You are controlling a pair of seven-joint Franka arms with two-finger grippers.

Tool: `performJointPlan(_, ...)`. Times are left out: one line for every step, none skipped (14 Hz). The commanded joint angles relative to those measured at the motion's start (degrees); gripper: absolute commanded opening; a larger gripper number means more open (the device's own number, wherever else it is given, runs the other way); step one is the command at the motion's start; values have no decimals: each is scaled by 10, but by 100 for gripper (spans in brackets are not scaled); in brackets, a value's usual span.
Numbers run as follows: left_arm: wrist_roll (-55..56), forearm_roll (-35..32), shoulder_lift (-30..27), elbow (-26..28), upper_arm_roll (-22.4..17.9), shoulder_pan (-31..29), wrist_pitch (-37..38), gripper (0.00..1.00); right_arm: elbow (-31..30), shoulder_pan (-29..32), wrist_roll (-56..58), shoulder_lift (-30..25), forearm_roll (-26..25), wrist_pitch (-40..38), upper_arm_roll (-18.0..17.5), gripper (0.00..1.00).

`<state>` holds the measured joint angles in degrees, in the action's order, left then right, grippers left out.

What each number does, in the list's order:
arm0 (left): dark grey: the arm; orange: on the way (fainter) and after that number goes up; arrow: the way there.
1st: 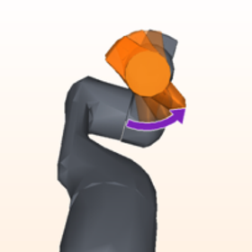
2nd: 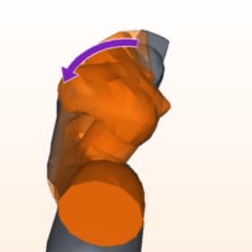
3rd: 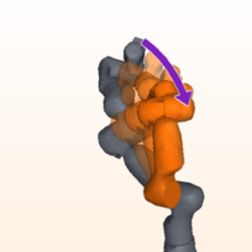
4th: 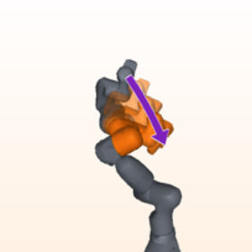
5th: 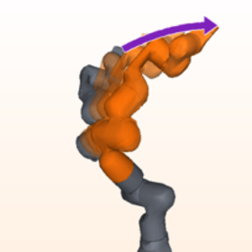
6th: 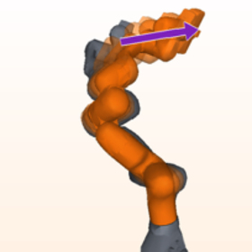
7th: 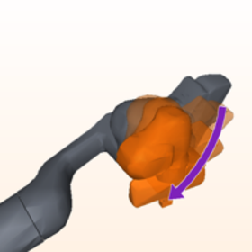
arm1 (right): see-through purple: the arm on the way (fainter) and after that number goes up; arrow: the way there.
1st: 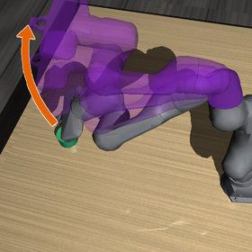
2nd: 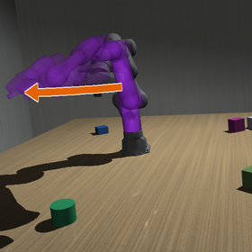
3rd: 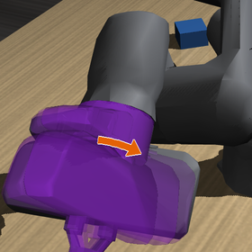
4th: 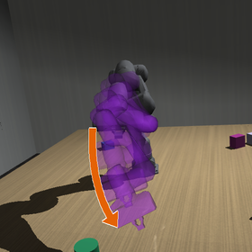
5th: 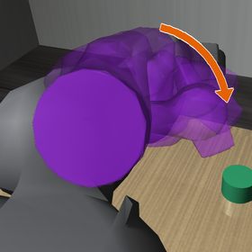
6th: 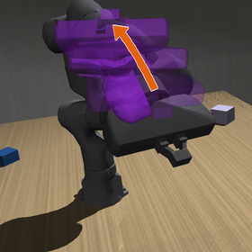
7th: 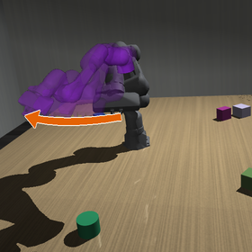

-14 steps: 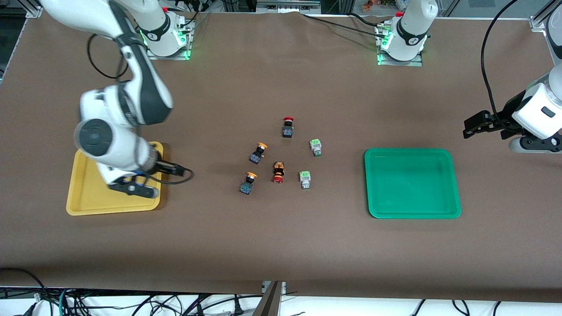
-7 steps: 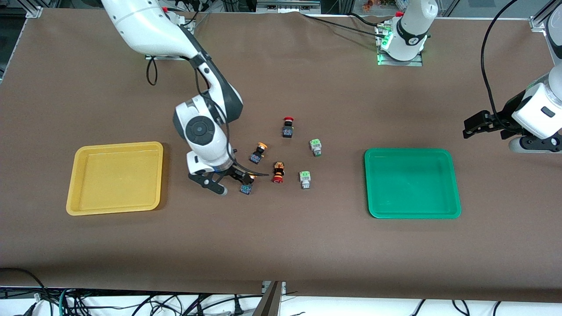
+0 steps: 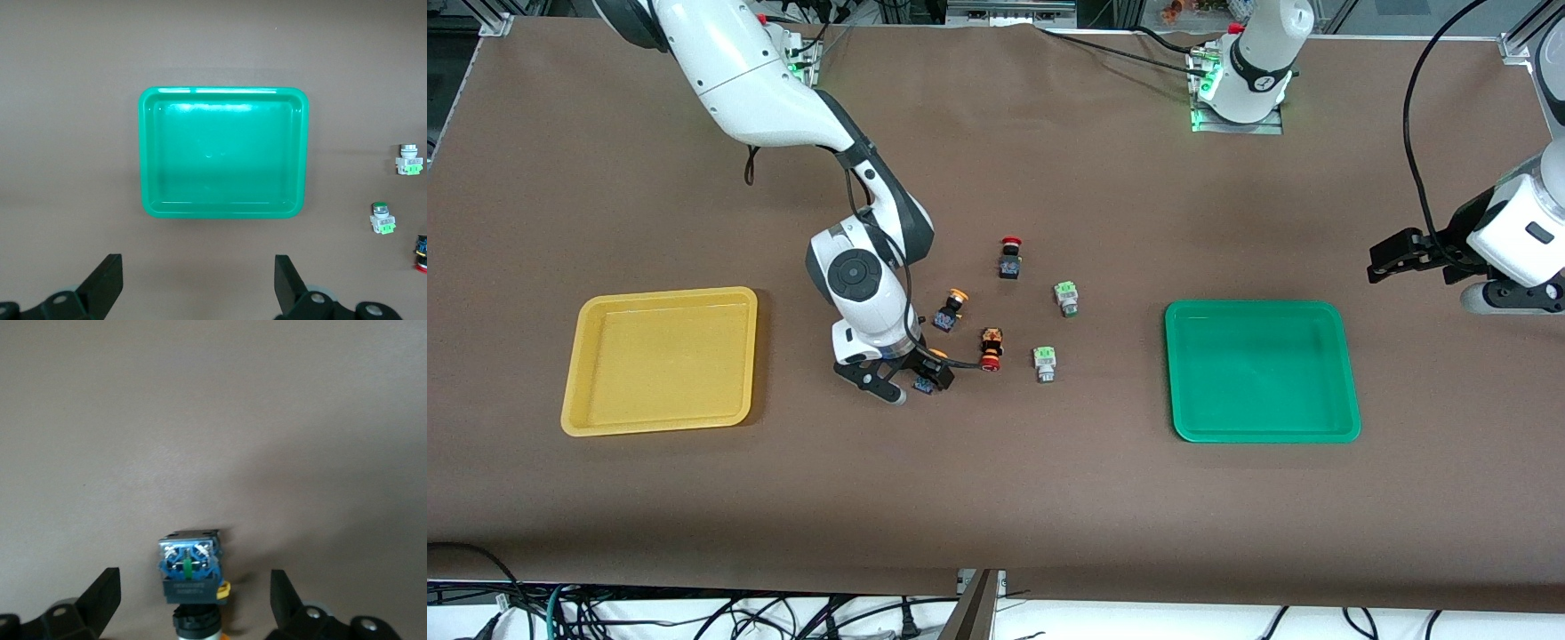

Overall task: Place green and yellow buttons in trays
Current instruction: 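Carry the orange button to the yellow tray while the left gripper reaches the green button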

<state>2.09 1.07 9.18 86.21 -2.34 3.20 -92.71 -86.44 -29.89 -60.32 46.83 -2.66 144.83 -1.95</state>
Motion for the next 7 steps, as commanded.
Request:
performJointPlan(10, -5, 14, -18, 0, 3, 1, 100, 39, -13, -9, 26, -22, 0, 8, 47)
performJointPlan(24, -1, 35, -27, 0, 7, 0, 100, 43, -13, -8, 29, -23, 0, 8, 28)
performJointPlan(43, -2, 58, -36, 4, 15, -4, 100, 46, -13, -4, 32, -23, 0, 8, 10)
performJointPlan(66, -5, 81, -39, 10, 39, -11, 100, 48, -13, -1, 31, -23, 0, 8, 0)
performJointPlan(97, -10, 102, -39, 10, 69, -25, 100, 48, -13, 5, 29, -24, -1, 9, 0)
performJointPlan(133, -14, 122, -39, 8, 95, -38, 100, 48, -9, 15, 25, -24, -6, 12, 0)
performJointPlan(149, -32, 123, -38, 9, 103, -49, 100, 48, -7, 32, 20, -24, -10, 14, 0)
